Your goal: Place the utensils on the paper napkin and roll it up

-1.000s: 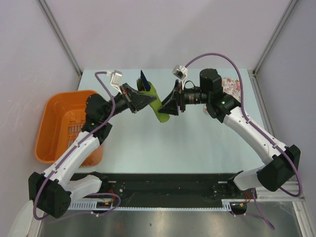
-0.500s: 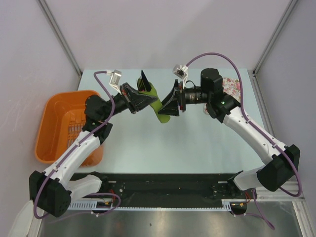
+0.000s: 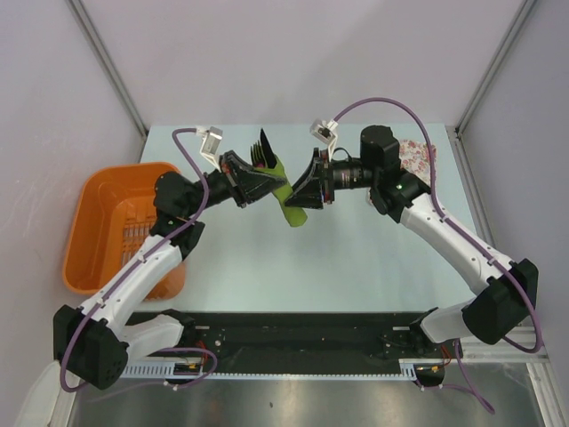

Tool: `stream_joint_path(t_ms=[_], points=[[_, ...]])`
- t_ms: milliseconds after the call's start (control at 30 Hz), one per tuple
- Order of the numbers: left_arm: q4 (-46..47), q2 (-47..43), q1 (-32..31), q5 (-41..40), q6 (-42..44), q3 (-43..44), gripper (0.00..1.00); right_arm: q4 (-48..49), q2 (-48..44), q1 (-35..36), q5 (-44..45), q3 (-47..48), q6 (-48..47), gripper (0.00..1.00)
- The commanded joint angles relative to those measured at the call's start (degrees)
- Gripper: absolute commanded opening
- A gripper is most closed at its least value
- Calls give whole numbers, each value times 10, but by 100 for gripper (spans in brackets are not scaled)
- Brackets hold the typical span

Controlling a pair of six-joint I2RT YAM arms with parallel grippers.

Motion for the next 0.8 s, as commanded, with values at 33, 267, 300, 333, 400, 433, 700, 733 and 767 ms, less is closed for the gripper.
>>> stream_joint_path(t_ms=[33,267,300,333,400,433,700,733,767], points=[[80,3,-16,-2,-27,18,0,40,-5,16,-19,-15,32,34],[64,-1,-16,-10,-20,15,0,26,-6,16,7,7,34,0],[57,-2,-15,-15,-13,15,0,22,-4,15,16,12,31,0],[37,-3,-15,-22,-10,17,1,20,-4,15,20,17,29,0],[20,-8,-14,-30,3,19,12,12,-2,14,38,33,24,0],[16,-10,-12,-36,8,18,16,10,0,14,43,37,20,0],[-29,-26,35,-53,13,10,77,76,0,-2,54,48,70,0],[-28,-26,41,-51,11,9,79,84,-1,-3,54,49,72,0],[-28,-28,46,-46,8,8,81,91,0,-4,52,49,81,0]])
